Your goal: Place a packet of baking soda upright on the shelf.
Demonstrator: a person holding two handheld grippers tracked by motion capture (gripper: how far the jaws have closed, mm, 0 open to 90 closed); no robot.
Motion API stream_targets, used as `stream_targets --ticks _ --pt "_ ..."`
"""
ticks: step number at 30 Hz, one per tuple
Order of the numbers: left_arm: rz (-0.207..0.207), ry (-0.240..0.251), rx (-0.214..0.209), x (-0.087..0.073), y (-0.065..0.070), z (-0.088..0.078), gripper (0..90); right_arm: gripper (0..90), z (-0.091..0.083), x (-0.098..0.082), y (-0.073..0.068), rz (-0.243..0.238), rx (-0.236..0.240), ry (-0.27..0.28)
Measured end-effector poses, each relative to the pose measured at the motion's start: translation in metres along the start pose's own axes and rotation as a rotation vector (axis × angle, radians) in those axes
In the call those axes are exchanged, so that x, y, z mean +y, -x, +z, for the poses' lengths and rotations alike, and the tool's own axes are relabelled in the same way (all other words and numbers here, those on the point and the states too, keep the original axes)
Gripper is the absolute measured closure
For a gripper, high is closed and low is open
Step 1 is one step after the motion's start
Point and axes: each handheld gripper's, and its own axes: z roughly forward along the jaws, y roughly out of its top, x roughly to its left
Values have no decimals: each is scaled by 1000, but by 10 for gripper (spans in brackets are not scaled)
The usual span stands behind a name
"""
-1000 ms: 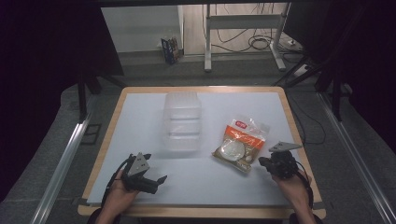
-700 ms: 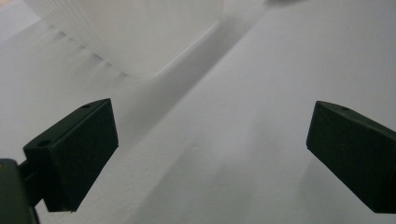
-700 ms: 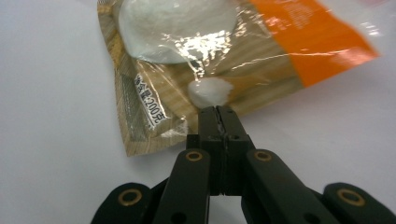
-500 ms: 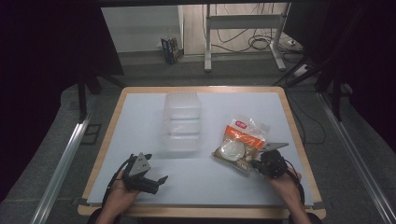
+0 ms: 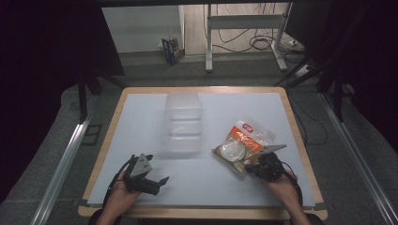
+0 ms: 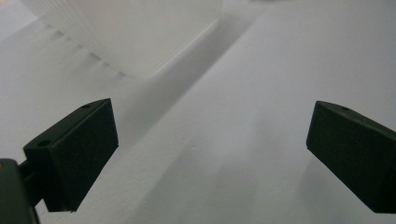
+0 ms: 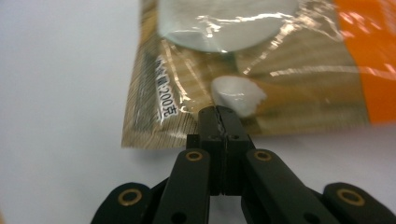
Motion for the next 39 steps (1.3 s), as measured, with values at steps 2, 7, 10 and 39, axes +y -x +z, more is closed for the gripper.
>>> stream_targets --ticks 2,7,10,39 --pt "0 -1 0 0 0 0 21 888 3 1 -5 -14 10 -2" --pt "2 -2 0 0 0 0 21 888 11 6 -23 -53 50 -5" --pt "2 -1 0 0 0 0 21 888 16 10 -35 -101 31 -19" --pt "4 -3 5 -1 0 -2 21 718 -30 14 -16 -72 -55 68"
